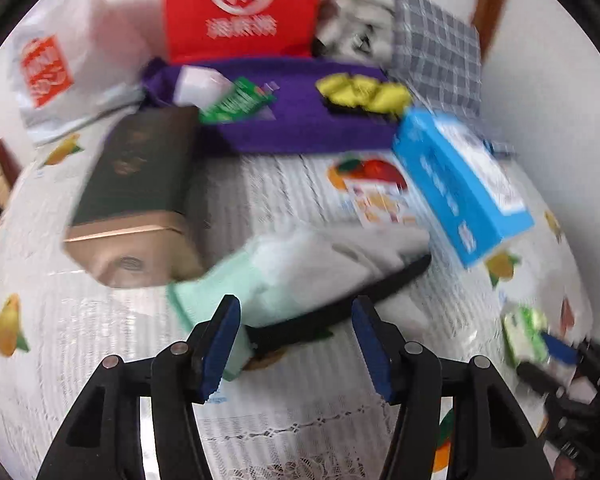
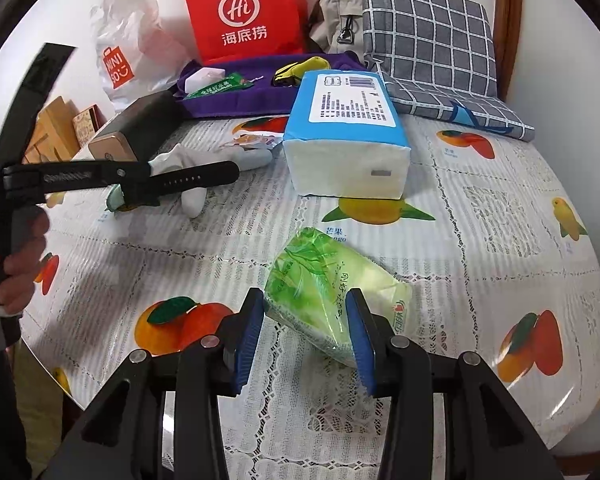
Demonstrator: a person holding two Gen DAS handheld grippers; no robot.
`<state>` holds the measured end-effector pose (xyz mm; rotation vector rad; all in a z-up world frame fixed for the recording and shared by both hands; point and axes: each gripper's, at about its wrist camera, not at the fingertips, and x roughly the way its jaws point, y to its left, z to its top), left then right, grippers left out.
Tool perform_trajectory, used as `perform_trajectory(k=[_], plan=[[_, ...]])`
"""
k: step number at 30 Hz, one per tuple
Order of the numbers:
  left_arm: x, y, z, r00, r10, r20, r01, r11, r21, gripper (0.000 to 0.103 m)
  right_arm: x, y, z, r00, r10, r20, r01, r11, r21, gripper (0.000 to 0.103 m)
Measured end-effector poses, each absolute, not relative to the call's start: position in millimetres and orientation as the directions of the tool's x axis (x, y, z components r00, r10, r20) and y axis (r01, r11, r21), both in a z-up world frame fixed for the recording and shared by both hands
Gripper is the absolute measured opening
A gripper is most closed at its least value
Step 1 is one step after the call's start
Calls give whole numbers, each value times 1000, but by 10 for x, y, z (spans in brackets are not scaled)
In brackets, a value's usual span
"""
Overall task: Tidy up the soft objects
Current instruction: 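Grasp the black watch strap with the left gripper while the right gripper lifts the tissue pack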
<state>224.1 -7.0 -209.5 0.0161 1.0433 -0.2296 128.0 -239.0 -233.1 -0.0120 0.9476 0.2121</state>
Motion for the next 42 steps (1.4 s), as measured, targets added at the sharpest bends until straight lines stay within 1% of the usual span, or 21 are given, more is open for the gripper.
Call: perform_trajectory(k=[2, 4, 6, 9, 11, 14, 17, 20, 23, 25, 26, 28, 29, 32, 33, 34, 35, 36, 38, 41, 42], plan=[[2181, -89, -2113, 460, -208, -863, 230, 967, -111, 55, 1278, -2401, -2329, 564, 180, -806, -186, 979, 89, 42], [2059, -122, -2116, 428, -260, -866, 276, 950, -149, 51, 1273, -2403, -2331, 562, 183, -806, -187, 978, 92, 42], [1956, -170, -2138, 386, -281, -879, 311, 937, -162, 39, 1275, -2406, -2333, 564, 183, -805, -188, 978, 90, 42], [1802, -259, -2176, 360, -294, -886, 358, 920, -160, 31, 1270, -2407, -2341, 565, 185, -804, -190, 978, 92, 42], [1781, -280, -2199, 368, -283, -886, 354, 923, -148, 31, 1260, -2401, -2347, 568, 184, -802, -193, 977, 87, 42], [1778, -288, -2094, 443, -257, -859, 350, 932, -98, 31, 1241, -2409, -2347, 569, 184, -801, -195, 977, 86, 42], [1897, -360, -2092, 432, -277, -859, 396, 913, -95, 34, 1238, -2432, -2339, 569, 191, -799, -192, 977, 97, 43], [2047, -448, -2188, 423, -242, -873, 407, 912, -56, 34, 1275, -2424, -2319, 573, 189, -797, -193, 977, 92, 43], [2111, -474, -2222, 438, -237, -867, 405, 913, -45, 36, 1309, -2392, -2278, 582, 187, -791, -214, 974, 73, 45], [2131, -466, -2231, 436, -233, -869, 397, 917, -47, 33, 1329, -2387, -2255, 589, 197, -783, -226, 971, 74, 50], [2131, -461, -2227, 436, -226, -871, 392, 919, -42, 27, 1339, -2394, -2242, 597, 200, -777, -230, 970, 74, 52], [2099, -419, -2212, 411, -236, -881, 398, 915, -59, 23, 1342, -2424, -2231, 613, 199, -765, -226, 971, 72, 63], [2073, -391, -2211, 396, -241, -886, 397, 915, -71, 22, 1335, -2444, -2229, 621, 197, -759, -223, 972, 70, 66], [1963, -364, -2207, 364, -265, -893, 412, 906, -101, 23, 1336, -2485, -2244, 631, 175, -756, -217, 975, 44, 75], [1944, -374, -2207, 365, -263, -893, 417, 904, -95, 23, 1341, -2487, -2258, 632, 174, -755, -225, 974, 37, 81], [1933, -386, -2208, 370, -260, -892, 424, 902, -87, 24, 1348, -2483, -2272, 632, 174, -755, -232, 972, 30, 81], [1935, -406, -2219, 366, -265, -892, 434, 896, -88, 31, 1360, -2474, -2303, 628, 168, -760, -240, 971, 17, 81], [1941, -431, -2220, 365, -275, -889, 446, 890, -92, 44, 1377, -2471, -2334, 620, 163, -767, -243, 970, 9, 81], [1959, -497, -2237, 377, -271, -886, 455, 887, -78, 54, 1422, -2446, -2402, 604, 167, -779, -256, 967, 8, 81], [1971, -615, -2267, 420, -225, -879, 464, 886, -5, 53, 1481, -2432, -2458, 608, 177, -774, -257, 966, 20, 82], [1972, -625, -2261, 416, -229, -880, 469, 883, -8, 40, 1520, -2441, -2477, 604, 186, -775, -250, 968, 38, 82]])
